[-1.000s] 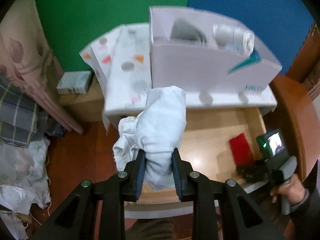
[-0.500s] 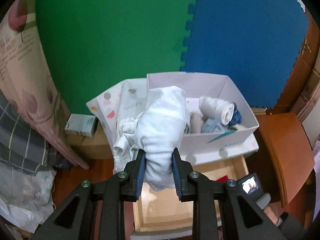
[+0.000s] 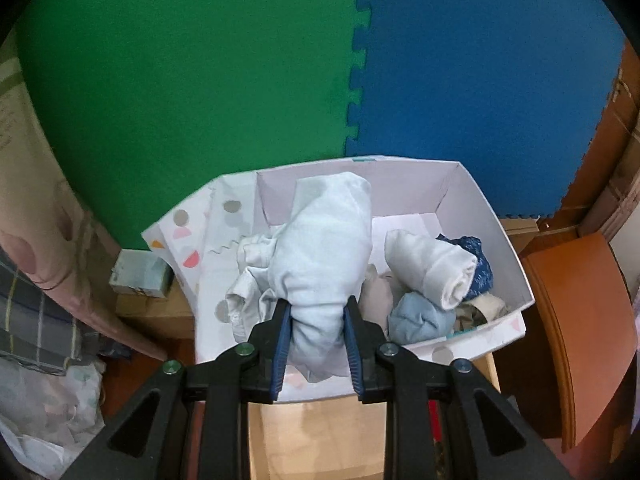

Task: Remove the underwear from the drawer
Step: 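Lower the light grey underwear into the white box and open the left gripper, then return the open left gripper over the empty drawer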

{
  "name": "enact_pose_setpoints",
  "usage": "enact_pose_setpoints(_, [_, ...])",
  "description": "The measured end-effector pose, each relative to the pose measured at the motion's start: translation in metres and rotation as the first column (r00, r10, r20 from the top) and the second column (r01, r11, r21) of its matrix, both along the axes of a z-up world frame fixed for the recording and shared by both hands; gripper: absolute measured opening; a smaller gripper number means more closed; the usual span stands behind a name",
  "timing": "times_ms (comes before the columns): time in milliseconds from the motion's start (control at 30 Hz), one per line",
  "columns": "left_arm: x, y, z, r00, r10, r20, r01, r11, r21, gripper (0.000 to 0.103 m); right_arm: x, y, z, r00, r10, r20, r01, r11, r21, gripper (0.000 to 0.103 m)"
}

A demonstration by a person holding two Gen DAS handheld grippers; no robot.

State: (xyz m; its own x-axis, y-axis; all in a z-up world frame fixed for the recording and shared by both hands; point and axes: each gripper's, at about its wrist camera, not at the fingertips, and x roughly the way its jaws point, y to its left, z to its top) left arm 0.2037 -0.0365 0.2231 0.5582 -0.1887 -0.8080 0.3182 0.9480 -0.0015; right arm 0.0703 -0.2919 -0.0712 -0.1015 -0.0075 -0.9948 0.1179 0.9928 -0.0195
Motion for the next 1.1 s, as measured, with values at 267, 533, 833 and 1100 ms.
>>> enact_pose_setpoints(267, [0.035, -0.017, -0.044, 0.997, 0.015, -0.075, -0.013, 0.999, 0.035, 0.025, -0.001, 0.0, 0.0, 1.0, 0.0, 0.0, 0.0, 1.0, 0.0, 0.044])
enact_pose_setpoints(533, [0.043, -0.023, -0.071, 0.995, 0.026, -0.095, -0.022, 0.999, 0.048, 0.027, -0.001, -0.001, 0.0, 1.0, -0.001, -0.001, 0.001, 1.0, 0.0, 0.044])
enact_pose_setpoints(833, [0.041, -0.018, -0.068, 0.995, 0.028, -0.1, -0.025, 0.999, 0.034, 0.033, -0.001, -0.001, 0.0, 1.0, 0.0, 0.0, 0.0, 1.0, 0.0, 0.044])
enact_pose_setpoints(1100, [0.026, -0.015, -0.058, 0.994, 0.002, -0.11, 0.004, 0.999, 0.05, 0.044, 0.0, -0.001, 0.0, 1.0, 0.001, -0.001, -0.001, 1.0, 0.0, 0.044])
